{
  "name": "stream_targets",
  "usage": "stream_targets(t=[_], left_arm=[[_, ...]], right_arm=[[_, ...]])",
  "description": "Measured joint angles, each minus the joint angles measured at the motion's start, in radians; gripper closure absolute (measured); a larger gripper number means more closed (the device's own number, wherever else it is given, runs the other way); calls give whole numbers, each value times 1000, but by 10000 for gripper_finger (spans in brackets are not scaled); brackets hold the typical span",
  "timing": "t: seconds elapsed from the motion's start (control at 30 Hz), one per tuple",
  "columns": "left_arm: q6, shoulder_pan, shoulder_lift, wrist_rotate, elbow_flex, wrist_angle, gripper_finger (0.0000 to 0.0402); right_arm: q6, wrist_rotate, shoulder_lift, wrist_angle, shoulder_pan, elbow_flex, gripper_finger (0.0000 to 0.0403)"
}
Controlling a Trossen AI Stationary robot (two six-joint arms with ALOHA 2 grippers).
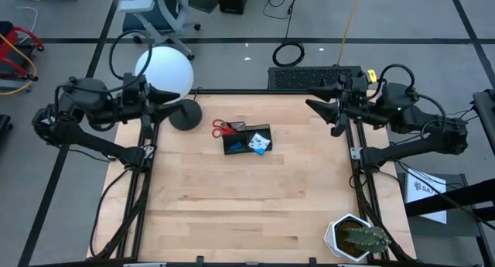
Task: Pick and place office supplies into organizer
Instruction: Return to Home Position
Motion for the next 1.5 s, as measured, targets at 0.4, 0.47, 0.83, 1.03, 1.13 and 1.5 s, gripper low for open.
stream_targets(t=[0.4, 0.47, 0.83, 1.03, 1.13, 1.5], left_arm=[[-2, 0, -62, -22, -30, -72, 229], [-7, 0, -93, -22, -94, -46, 229], [66, -2, -365, 46, -604, 434, 229], [65, -2, -460, 151, -719, 484, 229], [85, -2, -515, 188, -753, 483, 229], [102, -2, -785, 204, -930, 579, 229]], right_arm=[[-41, 78, -25, -24, 57, 0, 204], [-43, 78, -30, -33, 57, 0, 203], [-48, 75, -93, -108, 57, 0, 203], [-61, 75, -129, -140, 57, 0, 198], [-75, 75, -152, -149, 57, -1, 198], [-38, 102, -337, 15, 56, -248, 198]])
